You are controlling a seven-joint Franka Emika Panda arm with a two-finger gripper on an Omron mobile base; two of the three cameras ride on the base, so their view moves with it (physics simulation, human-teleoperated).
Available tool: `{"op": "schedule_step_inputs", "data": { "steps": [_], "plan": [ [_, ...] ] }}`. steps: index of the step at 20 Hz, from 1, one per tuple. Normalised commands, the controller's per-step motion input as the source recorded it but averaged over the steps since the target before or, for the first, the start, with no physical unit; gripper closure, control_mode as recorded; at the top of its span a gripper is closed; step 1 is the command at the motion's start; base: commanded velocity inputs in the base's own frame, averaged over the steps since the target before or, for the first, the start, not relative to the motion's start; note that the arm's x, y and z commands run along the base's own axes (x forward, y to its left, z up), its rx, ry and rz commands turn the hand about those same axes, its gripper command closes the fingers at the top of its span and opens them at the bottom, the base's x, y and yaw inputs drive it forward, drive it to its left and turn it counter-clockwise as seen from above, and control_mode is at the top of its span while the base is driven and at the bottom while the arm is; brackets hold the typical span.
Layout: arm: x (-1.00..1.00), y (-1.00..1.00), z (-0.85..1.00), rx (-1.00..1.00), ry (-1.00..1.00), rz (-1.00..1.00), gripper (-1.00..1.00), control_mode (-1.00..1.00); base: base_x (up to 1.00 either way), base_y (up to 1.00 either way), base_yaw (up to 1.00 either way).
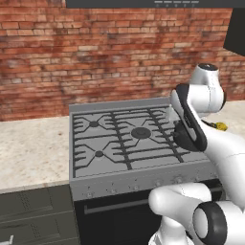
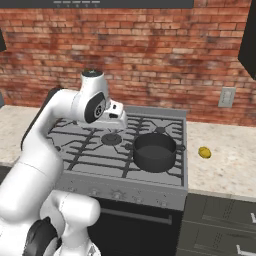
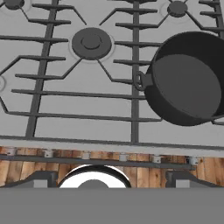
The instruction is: Turn on the burner for the pot on the stove. Wait thirty seconds for the pot to heat up. Then add the lemon to the pot.
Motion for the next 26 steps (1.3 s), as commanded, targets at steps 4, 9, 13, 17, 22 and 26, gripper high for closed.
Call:
{"op": "schedule_step_inputs", "data": {
  "steps": [4, 9, 13, 17, 22, 26],
  "plan": [
    [-0.33, -0.84, -0.27, 0.00, 0.00, -0.06, -1.00, -1.00, 0.00, 0.00, 0.00],
    [-0.30, -0.72, -0.28, 0.00, 0.00, -0.06, -1.00, -1.00, 0.00, 0.00, 0.00],
    [-0.21, -0.54, -0.23, 0.00, 0.00, -0.03, -1.00, -1.00, 0.00, 0.00, 0.00],
    [-0.17, -0.28, -0.24, 0.00, -0.11, 0.00, -1.00, -1.00, 0.00, 0.00, 0.00],
    [-0.42, -0.29, -0.30, 0.00, -0.21, 0.00, -1.00, -1.00, 0.00, 0.00, 0.00],
    [-0.35, -0.18, -0.52, 0.00, -0.21, 0.00, -1.00, -1.00, 0.00, 0.00, 0.00]
  ]
}}
